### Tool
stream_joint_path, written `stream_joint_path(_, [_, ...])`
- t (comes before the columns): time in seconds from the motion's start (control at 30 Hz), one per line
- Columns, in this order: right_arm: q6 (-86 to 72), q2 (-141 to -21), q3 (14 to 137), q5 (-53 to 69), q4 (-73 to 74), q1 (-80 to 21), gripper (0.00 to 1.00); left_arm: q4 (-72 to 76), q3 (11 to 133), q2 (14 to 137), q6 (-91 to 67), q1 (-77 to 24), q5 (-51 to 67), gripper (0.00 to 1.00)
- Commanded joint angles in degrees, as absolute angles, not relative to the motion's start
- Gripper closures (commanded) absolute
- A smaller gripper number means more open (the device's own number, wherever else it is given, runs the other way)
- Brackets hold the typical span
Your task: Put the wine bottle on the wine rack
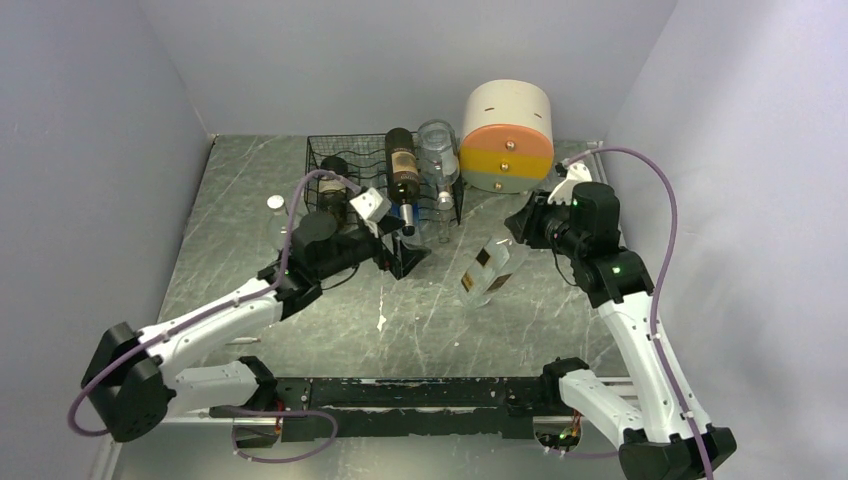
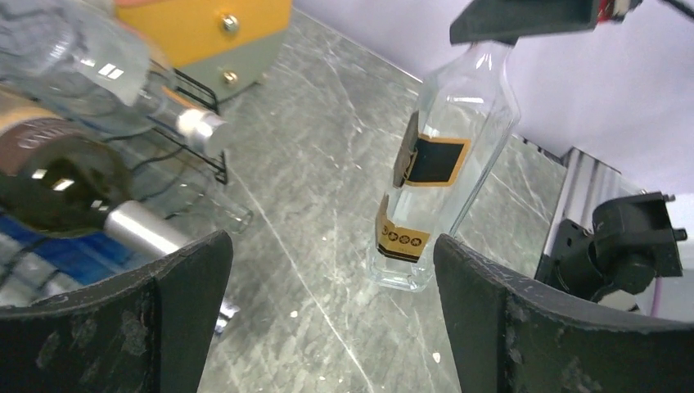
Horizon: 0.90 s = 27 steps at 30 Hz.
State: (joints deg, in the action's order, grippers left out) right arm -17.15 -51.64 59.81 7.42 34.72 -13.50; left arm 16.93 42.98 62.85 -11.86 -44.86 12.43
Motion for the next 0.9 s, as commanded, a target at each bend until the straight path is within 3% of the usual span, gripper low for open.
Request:
stream_joint_path(0.0, [-19.5, -49.1, 64.4, 14.4, 28.6, -13.3, 0.95, 30.1, 41.9, 68.1, -13.1, -46.4, 20.7, 0.02])
stream_joint_path(0.4, [-22.9, -48.6, 65.4, 18.7, 27.4, -13.2, 0.95, 35.3, 45.7, 81.8, -2.2, -56.3, 12.0, 0.03])
stream_joint_path(0.87, [-26.0, -47.5, 65.7, 20.9, 25.7, -13.3, 0.95, 39.2, 48.3, 88.8, 2.5, -61.8, 8.5, 0.06])
